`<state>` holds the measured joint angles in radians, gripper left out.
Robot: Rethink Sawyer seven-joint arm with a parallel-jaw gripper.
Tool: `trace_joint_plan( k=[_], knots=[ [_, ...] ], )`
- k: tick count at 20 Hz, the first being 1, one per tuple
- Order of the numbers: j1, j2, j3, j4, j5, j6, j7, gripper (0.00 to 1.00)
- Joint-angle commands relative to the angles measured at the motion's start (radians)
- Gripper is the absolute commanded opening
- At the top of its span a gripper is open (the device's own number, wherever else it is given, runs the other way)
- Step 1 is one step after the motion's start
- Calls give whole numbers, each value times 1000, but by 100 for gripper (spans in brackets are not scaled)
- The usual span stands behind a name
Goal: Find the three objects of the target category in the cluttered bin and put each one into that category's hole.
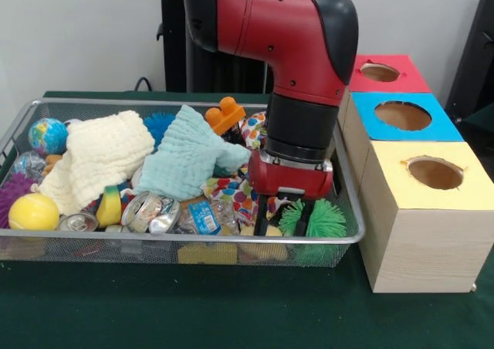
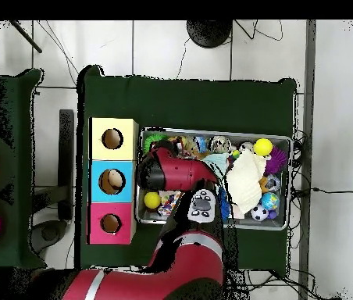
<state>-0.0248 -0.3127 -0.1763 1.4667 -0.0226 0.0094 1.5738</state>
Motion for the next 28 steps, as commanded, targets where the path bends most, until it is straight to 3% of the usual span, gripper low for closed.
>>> trace_joint_plan(
  k=[1, 5, 9, 11, 14, 18, 23, 28],
  knots=[
    [21, 119, 25, -95, 14, 134, 104, 100],
    [-9, 136, 51, -98, -26, 171, 55, 100],
    [-12, 165, 36, -126, -77, 27, 53, 100],
    [34, 198, -40, -166, -62, 34, 65, 100],
    [154, 241, -245, -200, -10, 63, 121, 100],
    [216, 240, -355, -182, 6, 118, 152, 100],
    [209, 162, -337, -151, -13, 245, 110, 100],
    [156, 104, -247, -118, -41, 338, 45, 100]
  ],
)
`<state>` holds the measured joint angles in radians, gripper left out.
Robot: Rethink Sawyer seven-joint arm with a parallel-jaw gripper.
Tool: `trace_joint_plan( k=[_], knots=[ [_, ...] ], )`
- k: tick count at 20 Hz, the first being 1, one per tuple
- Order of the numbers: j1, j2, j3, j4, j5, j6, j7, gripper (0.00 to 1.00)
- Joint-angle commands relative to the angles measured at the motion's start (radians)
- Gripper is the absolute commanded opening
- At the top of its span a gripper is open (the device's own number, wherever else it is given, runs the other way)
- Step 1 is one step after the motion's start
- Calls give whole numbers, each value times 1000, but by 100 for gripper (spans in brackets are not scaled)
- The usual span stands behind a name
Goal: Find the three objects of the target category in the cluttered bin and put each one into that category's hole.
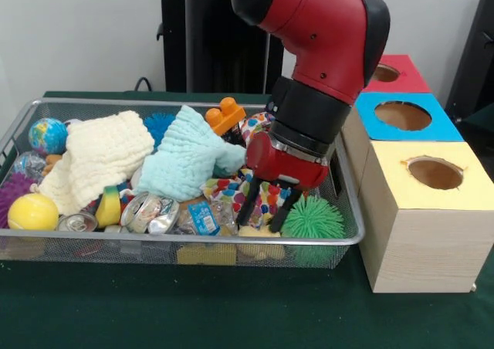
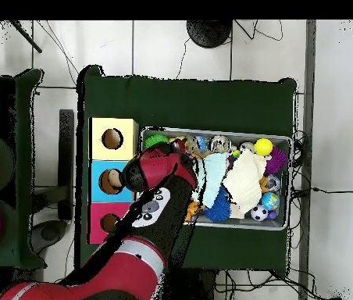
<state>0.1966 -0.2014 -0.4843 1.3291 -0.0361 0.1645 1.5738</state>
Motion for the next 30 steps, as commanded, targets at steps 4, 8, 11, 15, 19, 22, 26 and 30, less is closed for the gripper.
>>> trace_joint_plan(
  k=[4, 8, 11, 15, 19, 22, 26, 30],
  knots=[
    [-93, -31, 104, 30, -36, 180, 47, 100],
    [-115, 11, 146, 20, -29, 169, 65, 100],
    [-150, 14, 221, 38, -25, 165, 46, 100],
    [-228, -11, 353, 100, -19, 140, 24, 100],
    [-336, -56, 516, 195, -17, 99, 19, 100],
    [-348, -84, 542, 221, -18, 139, 30, 100],
    [-387, -110, 592, 247, -17, 201, 15, 100],
    [-407, -139, 609, 264, -31, 226, 5, 100]
  ],
)
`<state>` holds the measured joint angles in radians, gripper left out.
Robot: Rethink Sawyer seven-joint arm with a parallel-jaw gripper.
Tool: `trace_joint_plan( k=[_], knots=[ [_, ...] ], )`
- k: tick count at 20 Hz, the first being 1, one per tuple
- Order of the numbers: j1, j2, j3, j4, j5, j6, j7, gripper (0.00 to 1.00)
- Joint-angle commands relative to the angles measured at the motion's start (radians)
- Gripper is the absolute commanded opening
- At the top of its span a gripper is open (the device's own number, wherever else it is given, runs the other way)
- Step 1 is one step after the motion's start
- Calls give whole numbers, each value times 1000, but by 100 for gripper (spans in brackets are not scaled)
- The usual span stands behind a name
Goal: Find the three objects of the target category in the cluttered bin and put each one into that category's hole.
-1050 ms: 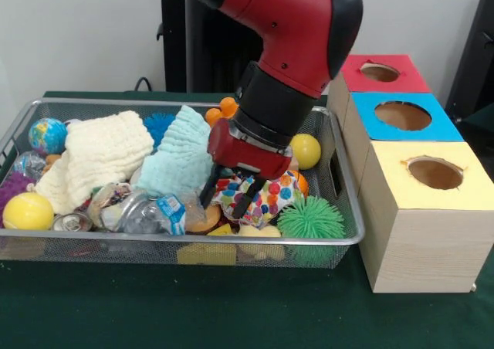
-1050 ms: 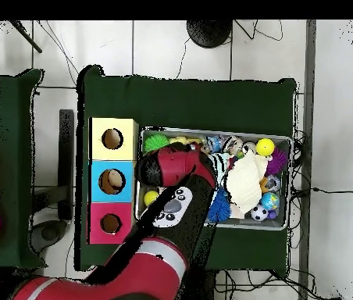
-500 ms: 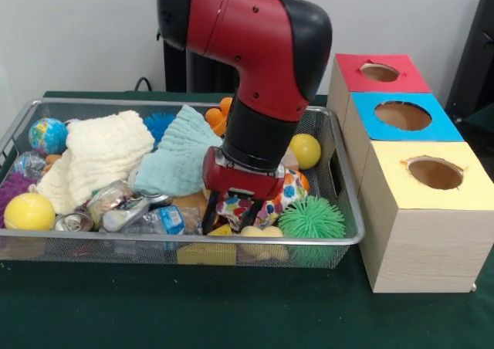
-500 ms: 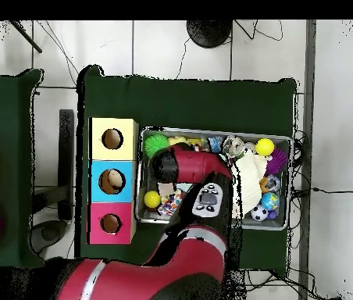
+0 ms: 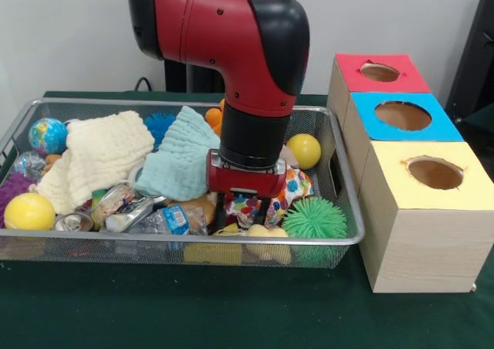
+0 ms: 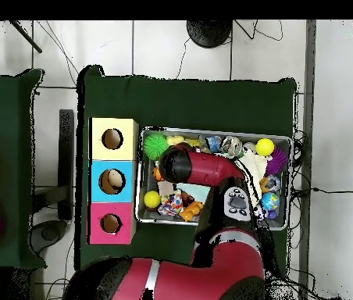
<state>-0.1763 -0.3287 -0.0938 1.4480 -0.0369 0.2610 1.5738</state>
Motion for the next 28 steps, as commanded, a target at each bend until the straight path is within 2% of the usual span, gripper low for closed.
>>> trace_joint_plan(
  k=[1, 4, 7, 11, 13, 17, 19, 21, 28],
  knots=[
    [-39, -23, 219, 154, -38, 124, 4, 100],
    [-45, -71, 210, 183, -48, 134, 6, 100],
    [-21, -146, 173, 224, -37, 139, 51, 100],
    [15, -171, 136, 233, 13, 144, 139, 100],
    [15, -178, 138, 255, 42, 84, 193, 100],
    [47, -138, 114, 255, 98, -82, 311, 100],
    [71, -117, 92, 253, 139, -119, 356, 100],
    [85, -101, 83, 246, 167, -119, 363, 100],
    [101, -34, 88, 248, 263, -254, 429, 100]
  ],
)
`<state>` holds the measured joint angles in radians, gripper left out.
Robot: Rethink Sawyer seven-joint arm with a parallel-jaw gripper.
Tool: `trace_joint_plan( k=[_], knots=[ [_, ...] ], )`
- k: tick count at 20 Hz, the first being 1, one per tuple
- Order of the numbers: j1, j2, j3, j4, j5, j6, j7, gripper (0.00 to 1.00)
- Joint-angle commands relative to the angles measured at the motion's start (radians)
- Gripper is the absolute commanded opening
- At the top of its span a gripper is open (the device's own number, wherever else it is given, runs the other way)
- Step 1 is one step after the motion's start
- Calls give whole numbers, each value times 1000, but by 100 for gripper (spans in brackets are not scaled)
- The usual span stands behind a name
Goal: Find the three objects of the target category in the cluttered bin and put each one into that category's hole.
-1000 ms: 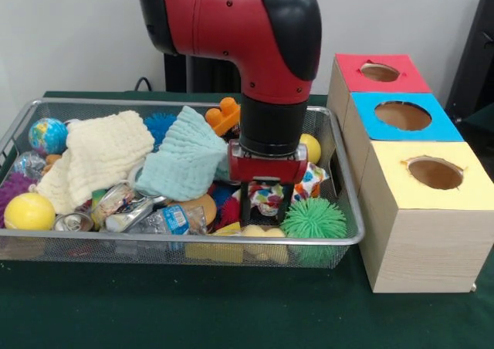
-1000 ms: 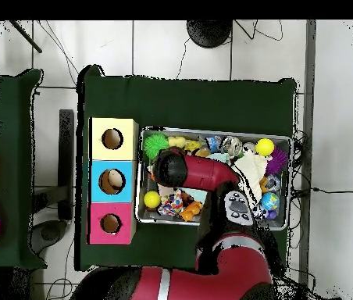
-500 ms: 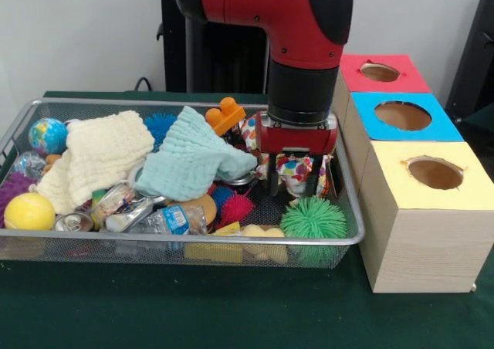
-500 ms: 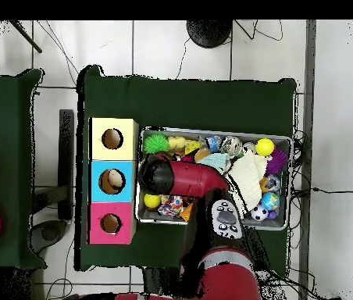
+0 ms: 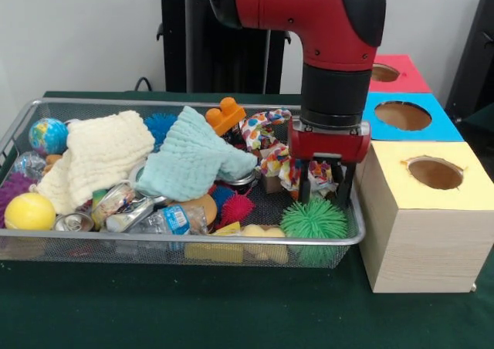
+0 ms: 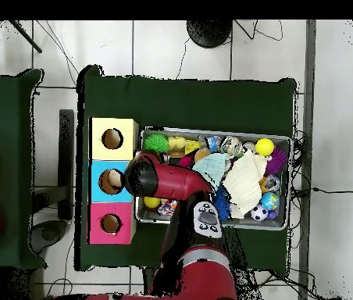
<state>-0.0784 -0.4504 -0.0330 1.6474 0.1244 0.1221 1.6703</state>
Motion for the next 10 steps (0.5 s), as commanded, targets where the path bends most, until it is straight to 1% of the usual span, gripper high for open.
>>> trace_joint_plan(
  k=[1, 3, 4, 5, 6, 7, 8, 9, 10],
  knots=[
    [6, 99, 29, 44, 122, -117, 345, 100],
    [15, 110, 22, 55, 178, -77, 386, 100],
    [20, 112, 17, 78, 211, -59, 418, 100],
    [30, 120, 13, 81, 255, -16, 448, 100],
    [47, 116, -5, 102, 299, 21, 491, 100],
    [65, 122, -18, 105, 343, 55, 529, 100],
    [74, 102, -23, 138, 372, 77, 562, 100],
    [94, 98, -31, 151, 408, 73, 597, 100],
    [109, 75, -33, 183, 433, 55, 625, 100]
  ],
)
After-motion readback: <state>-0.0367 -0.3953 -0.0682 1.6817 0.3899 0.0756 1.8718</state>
